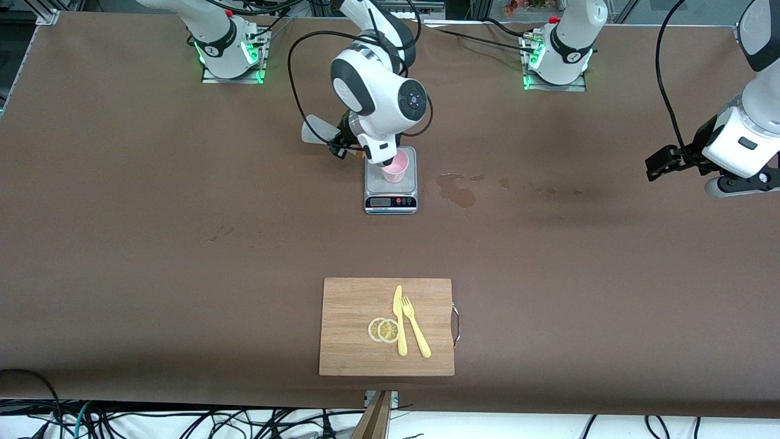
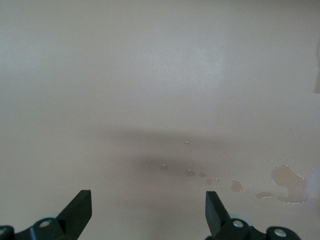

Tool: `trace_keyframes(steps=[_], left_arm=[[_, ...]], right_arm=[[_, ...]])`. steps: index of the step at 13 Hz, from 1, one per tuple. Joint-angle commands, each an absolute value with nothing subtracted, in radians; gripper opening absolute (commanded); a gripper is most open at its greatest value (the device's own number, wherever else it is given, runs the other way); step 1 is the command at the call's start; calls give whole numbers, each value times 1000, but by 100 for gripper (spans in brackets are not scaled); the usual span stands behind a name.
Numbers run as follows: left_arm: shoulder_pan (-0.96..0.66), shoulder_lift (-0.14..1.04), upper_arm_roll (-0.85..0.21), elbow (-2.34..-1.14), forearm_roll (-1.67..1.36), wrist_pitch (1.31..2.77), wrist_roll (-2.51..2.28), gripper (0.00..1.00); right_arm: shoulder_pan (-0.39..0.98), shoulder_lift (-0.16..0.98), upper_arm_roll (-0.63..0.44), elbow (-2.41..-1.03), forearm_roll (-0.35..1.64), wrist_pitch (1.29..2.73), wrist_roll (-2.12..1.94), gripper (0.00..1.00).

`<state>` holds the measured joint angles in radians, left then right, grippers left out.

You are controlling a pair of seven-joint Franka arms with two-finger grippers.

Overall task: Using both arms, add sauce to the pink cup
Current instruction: 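Tilt the bottle nozzle down into the cup with the right gripper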

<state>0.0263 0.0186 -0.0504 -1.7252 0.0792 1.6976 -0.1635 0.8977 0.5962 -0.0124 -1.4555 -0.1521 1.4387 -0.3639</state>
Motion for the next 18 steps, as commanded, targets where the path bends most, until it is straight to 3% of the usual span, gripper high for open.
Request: trace_keyframes(steps=[1,8,18], left_arm=[[32,9,-52,-1717,66,1683,-155,100],[31,11,-54,-1717,66,1683,-156,100],[31,18,-54,-1718,66,1684,-147,100]], right_arm=[[899,676,-3,-1314,-175,1324,-351,17],[910,820,-2,-1109,-219,1143,-365,17],[897,810,12,-1098,-221,1140,-394,18]])
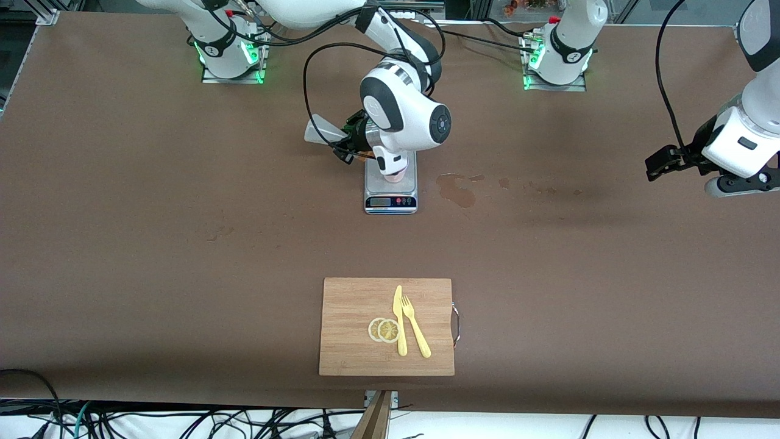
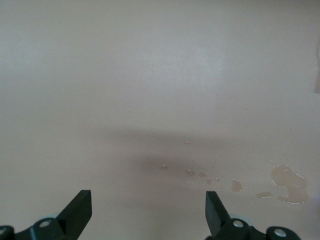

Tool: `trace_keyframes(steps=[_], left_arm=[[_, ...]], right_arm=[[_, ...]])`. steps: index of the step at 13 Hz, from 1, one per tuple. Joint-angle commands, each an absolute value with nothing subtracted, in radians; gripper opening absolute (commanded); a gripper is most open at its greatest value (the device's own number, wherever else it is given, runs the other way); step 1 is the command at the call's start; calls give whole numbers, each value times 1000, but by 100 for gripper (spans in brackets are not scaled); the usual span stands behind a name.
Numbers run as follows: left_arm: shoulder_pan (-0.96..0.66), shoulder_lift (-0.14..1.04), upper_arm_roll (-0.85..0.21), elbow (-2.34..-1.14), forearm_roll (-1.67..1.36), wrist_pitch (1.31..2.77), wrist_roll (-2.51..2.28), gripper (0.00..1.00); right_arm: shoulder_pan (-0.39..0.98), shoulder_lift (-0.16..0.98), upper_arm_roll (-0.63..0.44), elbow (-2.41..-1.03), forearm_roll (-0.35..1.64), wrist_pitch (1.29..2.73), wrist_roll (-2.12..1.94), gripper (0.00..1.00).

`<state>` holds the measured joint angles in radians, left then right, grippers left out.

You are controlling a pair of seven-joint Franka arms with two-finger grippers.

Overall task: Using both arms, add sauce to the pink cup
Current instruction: 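Tilt the bottle nozzle down into the cup with the right gripper, then raise the bottle upright and carry it back beside the scale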

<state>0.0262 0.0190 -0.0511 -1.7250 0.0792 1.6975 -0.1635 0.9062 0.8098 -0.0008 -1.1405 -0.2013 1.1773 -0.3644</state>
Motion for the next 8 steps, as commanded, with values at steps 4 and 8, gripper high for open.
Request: trace_keyframes(steps=[4,8], left_arm=[[31,15,-54,-1718,66,1684,-147,100],[32,17,-54,-1717,66,1684,-144,100]], right_arm=[[708,628,103,-1196,-178,1190,-507,18],[505,480,107,-1290,-80,1262,-731,18]])
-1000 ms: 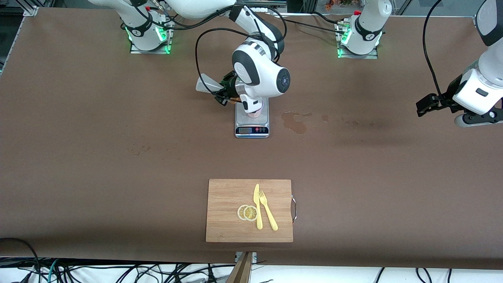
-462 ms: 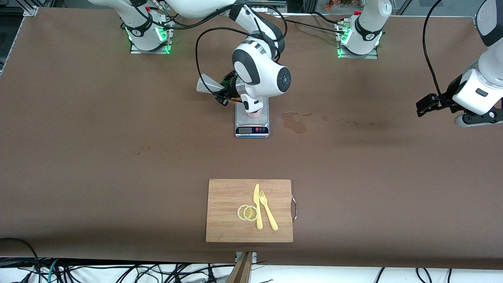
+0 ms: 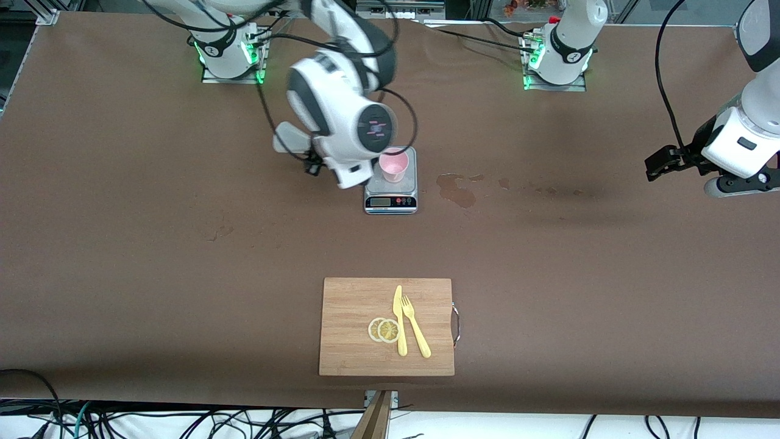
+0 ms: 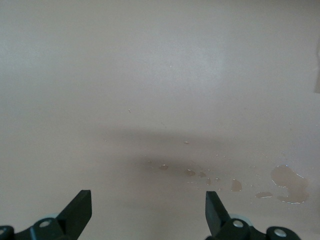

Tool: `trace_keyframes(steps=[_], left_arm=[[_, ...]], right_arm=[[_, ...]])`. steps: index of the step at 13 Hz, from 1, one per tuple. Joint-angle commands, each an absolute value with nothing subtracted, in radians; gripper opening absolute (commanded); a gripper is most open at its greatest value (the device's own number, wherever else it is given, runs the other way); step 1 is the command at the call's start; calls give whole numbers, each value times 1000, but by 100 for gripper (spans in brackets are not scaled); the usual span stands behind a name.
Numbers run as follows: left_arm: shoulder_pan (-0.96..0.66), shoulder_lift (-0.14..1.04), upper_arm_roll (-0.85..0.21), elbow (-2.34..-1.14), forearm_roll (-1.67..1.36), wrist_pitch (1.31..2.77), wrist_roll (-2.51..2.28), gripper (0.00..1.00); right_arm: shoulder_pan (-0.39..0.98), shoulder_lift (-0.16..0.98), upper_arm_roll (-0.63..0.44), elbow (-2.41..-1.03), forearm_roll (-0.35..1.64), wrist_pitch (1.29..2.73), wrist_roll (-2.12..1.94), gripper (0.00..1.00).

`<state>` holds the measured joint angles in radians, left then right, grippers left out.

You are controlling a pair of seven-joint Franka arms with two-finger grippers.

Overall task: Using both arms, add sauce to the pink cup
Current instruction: 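Raise the bottle upright and carry it back beside the scale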

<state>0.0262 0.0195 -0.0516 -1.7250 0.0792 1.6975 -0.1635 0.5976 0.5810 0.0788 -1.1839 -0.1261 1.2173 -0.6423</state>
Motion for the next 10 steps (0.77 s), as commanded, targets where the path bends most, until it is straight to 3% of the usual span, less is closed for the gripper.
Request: trace_keyframes(steps=[1,6,10], left_arm=[[31,15,-54,-1718,66,1684,-146,100],[31,15,-54,-1718,66,1683,-146,100],[31,14,-54,-1718,66,1683,-146,100]], right_arm=[[458,451,107,-1311,-51,1288,-788,18],[200,229,109,-1613,113,1494,-1203,18],[5,169,109,-1733,250,1561,-1513,19]])
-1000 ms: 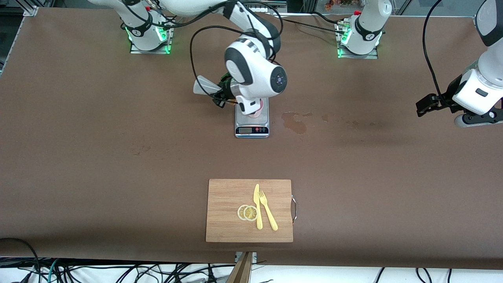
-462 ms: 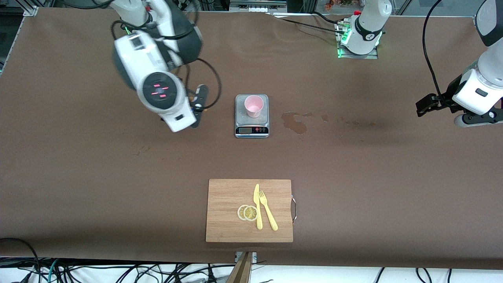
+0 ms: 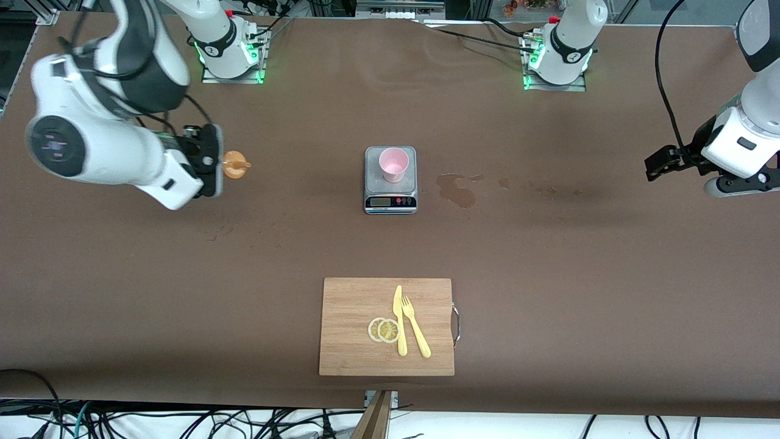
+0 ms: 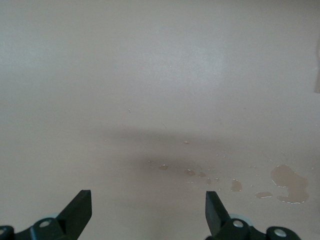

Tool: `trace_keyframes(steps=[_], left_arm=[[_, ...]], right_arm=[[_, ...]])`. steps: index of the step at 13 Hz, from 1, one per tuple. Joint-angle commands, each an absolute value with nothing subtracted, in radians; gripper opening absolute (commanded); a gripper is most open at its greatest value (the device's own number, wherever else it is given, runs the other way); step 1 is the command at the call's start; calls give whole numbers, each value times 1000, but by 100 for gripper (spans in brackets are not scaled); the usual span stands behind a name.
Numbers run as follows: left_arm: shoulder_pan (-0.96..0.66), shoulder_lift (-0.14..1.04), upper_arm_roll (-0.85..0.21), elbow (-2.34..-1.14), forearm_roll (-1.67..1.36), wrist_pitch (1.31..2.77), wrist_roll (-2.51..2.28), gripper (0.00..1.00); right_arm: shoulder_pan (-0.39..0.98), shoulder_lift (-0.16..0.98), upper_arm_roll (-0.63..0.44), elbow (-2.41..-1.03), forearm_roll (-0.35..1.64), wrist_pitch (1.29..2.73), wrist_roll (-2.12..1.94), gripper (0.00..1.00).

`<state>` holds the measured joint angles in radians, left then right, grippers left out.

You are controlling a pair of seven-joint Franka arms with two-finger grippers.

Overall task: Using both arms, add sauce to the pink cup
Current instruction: 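Raise the bottle upright and carry it back beside the scale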

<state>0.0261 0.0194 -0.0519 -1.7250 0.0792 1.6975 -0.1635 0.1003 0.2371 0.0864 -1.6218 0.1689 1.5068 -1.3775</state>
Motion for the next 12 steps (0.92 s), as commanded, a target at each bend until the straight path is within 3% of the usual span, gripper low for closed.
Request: trace_keyframes(steps=[1,6,12], left_arm=[[31,14,-55,-1718,66,1681,-146,100],[32,12,-55,-1718,66,1680,-146,100],[32,11,-55,-1718,66,1678,-146,100]], right_arm=[[-39,164,109,-1767,288,1593,-1608,19],[-228,204,109,-1942,537,1727,-2073,19],[-382,448,98,-1960,725,1712,-2471,20]])
